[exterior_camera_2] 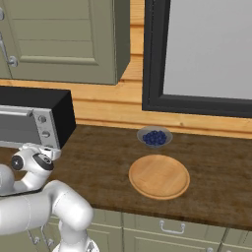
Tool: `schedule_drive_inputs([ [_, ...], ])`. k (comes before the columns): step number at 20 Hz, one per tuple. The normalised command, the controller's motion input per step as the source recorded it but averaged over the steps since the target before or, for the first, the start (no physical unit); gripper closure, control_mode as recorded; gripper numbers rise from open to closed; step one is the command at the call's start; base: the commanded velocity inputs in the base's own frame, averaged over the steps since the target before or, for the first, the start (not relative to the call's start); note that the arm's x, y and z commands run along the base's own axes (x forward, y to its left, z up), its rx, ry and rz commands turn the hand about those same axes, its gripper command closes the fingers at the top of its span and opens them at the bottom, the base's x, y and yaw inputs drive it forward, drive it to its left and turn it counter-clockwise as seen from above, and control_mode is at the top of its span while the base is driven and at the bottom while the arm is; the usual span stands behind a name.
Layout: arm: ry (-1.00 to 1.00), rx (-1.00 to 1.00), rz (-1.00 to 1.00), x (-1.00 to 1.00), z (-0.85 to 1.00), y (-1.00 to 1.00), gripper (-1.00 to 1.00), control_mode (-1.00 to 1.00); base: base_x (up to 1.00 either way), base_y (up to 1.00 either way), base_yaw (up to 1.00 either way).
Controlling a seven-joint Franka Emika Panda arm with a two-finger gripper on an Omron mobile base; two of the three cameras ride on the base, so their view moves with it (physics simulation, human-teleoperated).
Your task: Pick up the kebab skewer and baguette bread, and place them inside the toaster oven. Close the toaster oven door and start by setting the timer.
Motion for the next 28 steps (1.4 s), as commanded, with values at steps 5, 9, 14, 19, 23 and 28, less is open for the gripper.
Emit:
schedule_drive_inputs([
  [5, -0.06, 0.01, 0.00, 0.00, -0.31, 0.00, 1.00, -1.00, 0.00, 0.00, 0.00],
  [9, -0.04, 0.13, 0.00, 0.00, -0.24, -0.04, 1.00, -1.00, 0.00, 0.00, 0.00],
  [14, -0.03, 0.19, 0.00, 0.00, -0.27, -0.09, 1.00, -1.00, 0.00, 0.00, 0.00],
  [19, -0.03, 0.21, 0.00, 0.00, -0.26, -0.12, 1.00, -1.00, 0.00, 0.00, 0.00],
  [23, -0.03, 0.24, 0.00, -0.06, -0.26, -0.14, 1.00, -1.00, 0.00, 0.00, 0.00],
  [28, -0.05, 0.24, 0.00, -0.08, -0.25, -0.17, 1.00, -1.00, 0.00, 0.00, 0.00],
])
